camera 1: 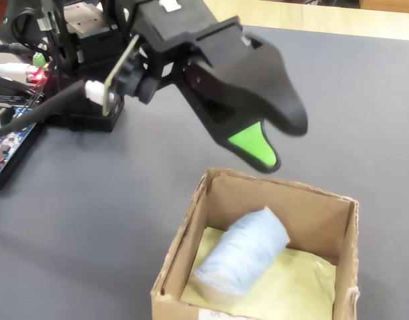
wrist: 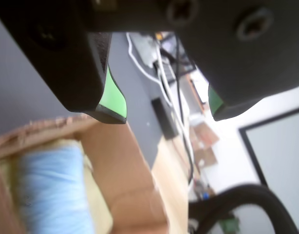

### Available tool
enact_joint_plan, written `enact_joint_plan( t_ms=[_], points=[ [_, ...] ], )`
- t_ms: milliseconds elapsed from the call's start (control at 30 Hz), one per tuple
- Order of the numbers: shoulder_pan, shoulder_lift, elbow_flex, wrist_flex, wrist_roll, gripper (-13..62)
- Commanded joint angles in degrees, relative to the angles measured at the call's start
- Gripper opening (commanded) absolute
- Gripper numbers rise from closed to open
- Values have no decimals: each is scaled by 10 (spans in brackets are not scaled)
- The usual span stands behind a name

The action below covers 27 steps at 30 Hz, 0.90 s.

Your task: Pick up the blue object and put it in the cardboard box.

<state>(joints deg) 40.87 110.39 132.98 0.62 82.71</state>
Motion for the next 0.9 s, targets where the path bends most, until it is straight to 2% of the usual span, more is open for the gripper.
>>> enact_joint_plan(
  t_ms=[0,233,533,867],
  points=[
    [-45,45,-4,-87,24,334],
    [-189,130,105,-160,65,335],
    [-293,240,272,-159,81,337],
    [-369,252,421,-160,94,340]
  ],
)
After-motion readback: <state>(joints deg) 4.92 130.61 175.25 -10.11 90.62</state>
